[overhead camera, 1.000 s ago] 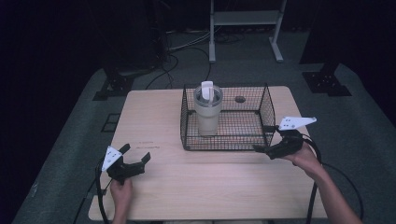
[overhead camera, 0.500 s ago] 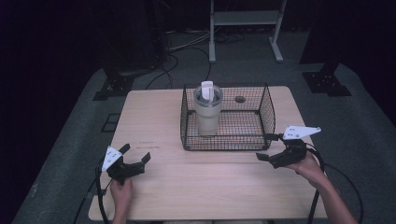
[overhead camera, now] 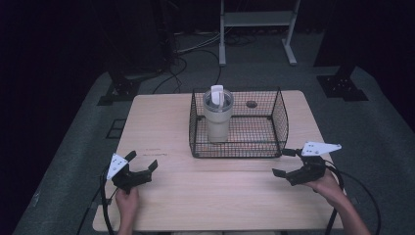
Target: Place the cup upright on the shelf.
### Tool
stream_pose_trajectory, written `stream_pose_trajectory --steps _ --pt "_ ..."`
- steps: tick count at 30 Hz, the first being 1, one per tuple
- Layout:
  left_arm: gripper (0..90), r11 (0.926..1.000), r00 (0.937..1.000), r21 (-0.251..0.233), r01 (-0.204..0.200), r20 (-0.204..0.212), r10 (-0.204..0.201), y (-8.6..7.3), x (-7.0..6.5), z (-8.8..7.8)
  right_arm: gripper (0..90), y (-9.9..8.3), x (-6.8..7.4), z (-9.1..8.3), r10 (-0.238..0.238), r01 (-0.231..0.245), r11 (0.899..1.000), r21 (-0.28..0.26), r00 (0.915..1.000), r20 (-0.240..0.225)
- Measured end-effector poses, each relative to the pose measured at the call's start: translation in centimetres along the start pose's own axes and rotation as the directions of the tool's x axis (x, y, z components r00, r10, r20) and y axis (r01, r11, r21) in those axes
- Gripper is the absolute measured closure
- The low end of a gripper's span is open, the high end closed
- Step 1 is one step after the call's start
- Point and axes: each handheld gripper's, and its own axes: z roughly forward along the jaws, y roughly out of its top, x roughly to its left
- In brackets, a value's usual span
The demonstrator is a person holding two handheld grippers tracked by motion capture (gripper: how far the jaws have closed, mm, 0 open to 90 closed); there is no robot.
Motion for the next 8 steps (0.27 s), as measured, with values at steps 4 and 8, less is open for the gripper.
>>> stream_pose_trajectory --steps 4,8 --pt "0.0 1.0 1.0 0.001 -0.002 -0.001 0.002 0.0 0.0 0.0 9.0 -0.8 0.1 -0.1 0.017 -0.017 1.0 -0.004 0.9998 0.003" --pt "0.0 1.0 1.0 -0.001 0.0 -0.001 0.0 0.0 0.0 0.0 9.0 -1.5 0.6 -0.2 0.024 -0.024 0.999 -0.021 0.9996 0.014"
